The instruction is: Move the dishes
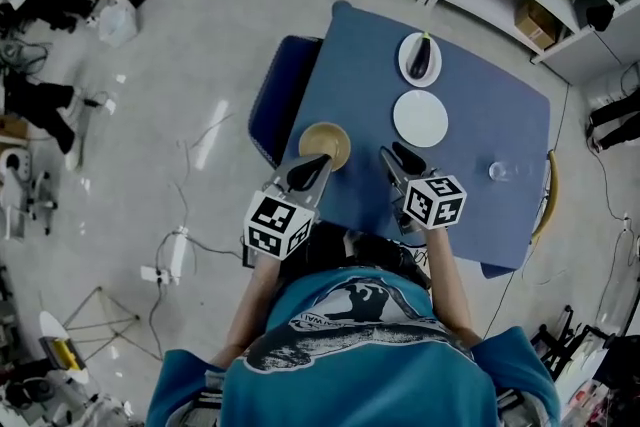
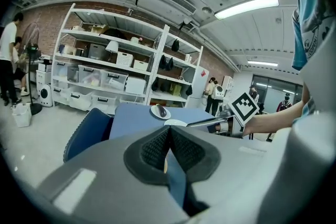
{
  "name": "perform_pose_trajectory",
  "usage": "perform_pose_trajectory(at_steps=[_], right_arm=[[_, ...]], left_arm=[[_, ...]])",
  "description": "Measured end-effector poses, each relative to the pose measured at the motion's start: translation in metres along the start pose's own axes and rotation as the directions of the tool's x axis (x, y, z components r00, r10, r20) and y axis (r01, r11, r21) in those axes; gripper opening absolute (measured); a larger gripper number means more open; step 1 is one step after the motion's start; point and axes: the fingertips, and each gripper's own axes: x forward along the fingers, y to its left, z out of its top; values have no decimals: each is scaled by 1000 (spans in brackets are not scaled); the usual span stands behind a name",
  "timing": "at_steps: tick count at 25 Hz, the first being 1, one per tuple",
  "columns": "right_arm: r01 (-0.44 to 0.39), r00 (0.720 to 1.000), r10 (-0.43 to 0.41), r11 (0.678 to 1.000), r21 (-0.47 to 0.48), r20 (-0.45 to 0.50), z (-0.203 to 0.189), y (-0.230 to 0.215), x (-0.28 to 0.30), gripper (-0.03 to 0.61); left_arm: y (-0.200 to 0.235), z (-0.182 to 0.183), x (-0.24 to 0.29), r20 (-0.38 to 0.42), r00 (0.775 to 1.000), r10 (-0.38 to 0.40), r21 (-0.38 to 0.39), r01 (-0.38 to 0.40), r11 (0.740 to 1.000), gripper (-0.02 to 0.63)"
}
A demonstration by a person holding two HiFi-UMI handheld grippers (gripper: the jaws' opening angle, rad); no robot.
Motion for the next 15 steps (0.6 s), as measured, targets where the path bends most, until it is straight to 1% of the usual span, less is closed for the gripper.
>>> perform_pose_trajectory(at_steps=[5,8,12,15], right_arm=[[9,1000,-9,1000,9,27,2,-10,-26,136],[3,999,-3,1000,2,48,6,-12,-41,137],[-30,997,31,999,-18,72,4,-7,-64,135],[-63,995,67,997,-47,77,-1,-2,-86,137]], left_arm=[[-17,7,7,5,1000,-18,8,18,1000,14],[-31,9,9,4,1000,-16,19,16,1000,14],[-55,4,9,5,1000,0,23,0,1000,14],[-86,-1,10,3,1000,-2,26,2,1000,14]])
